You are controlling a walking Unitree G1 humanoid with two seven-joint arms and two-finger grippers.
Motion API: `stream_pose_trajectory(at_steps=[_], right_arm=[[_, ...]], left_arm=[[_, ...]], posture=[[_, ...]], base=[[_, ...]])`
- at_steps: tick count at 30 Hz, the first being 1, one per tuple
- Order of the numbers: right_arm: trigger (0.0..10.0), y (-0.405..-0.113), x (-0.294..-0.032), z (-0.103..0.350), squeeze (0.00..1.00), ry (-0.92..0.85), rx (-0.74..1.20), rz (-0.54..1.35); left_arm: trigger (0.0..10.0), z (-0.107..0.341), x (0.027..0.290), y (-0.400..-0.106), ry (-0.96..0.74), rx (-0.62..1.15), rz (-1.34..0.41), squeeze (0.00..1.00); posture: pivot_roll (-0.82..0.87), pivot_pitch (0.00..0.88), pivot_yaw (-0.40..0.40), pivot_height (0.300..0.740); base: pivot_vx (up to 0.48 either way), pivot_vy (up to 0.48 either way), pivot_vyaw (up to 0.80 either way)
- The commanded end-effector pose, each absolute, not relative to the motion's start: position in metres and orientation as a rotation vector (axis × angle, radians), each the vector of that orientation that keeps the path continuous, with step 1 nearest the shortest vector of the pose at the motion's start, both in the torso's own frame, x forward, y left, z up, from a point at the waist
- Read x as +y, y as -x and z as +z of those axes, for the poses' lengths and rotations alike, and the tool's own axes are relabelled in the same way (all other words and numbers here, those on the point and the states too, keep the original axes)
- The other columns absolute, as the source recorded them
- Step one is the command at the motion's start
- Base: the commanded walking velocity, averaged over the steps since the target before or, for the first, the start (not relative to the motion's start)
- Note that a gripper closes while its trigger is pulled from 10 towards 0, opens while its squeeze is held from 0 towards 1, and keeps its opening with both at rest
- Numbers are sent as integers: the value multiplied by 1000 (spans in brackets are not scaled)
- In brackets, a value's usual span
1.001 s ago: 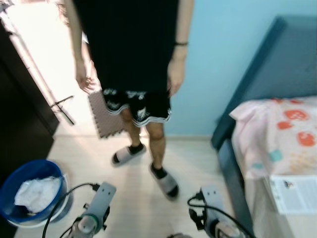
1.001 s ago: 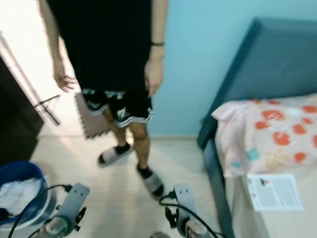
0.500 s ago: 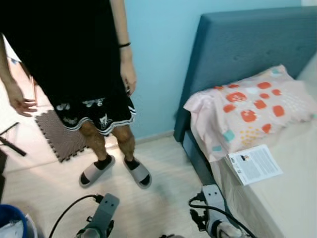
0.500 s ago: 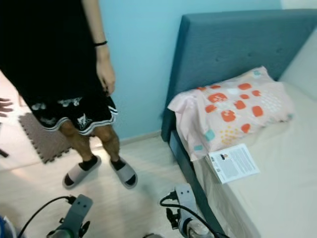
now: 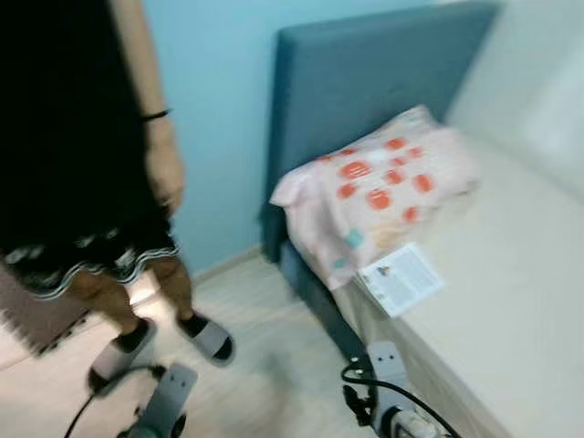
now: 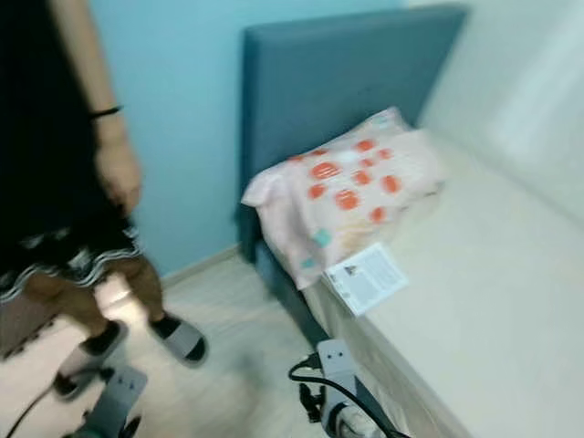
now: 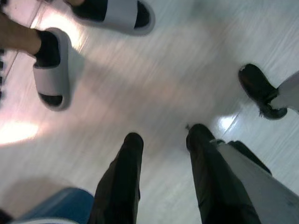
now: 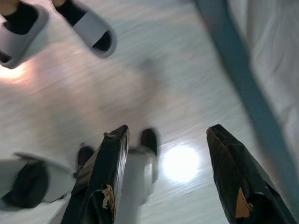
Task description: Clean up the room
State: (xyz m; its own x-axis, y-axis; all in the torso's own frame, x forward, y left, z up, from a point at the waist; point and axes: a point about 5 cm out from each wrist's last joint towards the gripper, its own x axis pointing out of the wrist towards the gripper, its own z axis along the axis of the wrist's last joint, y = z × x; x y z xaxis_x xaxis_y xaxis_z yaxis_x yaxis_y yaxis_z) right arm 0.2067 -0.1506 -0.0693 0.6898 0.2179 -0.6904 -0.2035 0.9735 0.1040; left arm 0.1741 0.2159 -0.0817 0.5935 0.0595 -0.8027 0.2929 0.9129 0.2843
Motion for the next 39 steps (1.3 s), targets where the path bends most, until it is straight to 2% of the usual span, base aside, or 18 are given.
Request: stream_pose_trajectory(at_steps=[1,15,28,39], right_arm=[[10000,-202,-156,-72,0,-23,797,216],[10000,-201,-155,-73,0,-28,797,214],[10000,-201,-156,-73,0,-28,797,212],[10000,-201,-157,-72,0,-25,797,212]], left_arm=[[10000,-81,212,-177,-411,926,-142,0],[10000,-80,216,-177,-414,918,-156,0],[10000,-81,197,-181,-386,902,-180,0],[10000,-77,213,-183,-385,888,-169,0]], posture=[[-59,0,23,740],[-61,0,27,740],[-64,0,26,740],[-64,0,24,740]], base=[[0,0,-781],[0,0,-781],[0,0,-781],[0,0,-781]])
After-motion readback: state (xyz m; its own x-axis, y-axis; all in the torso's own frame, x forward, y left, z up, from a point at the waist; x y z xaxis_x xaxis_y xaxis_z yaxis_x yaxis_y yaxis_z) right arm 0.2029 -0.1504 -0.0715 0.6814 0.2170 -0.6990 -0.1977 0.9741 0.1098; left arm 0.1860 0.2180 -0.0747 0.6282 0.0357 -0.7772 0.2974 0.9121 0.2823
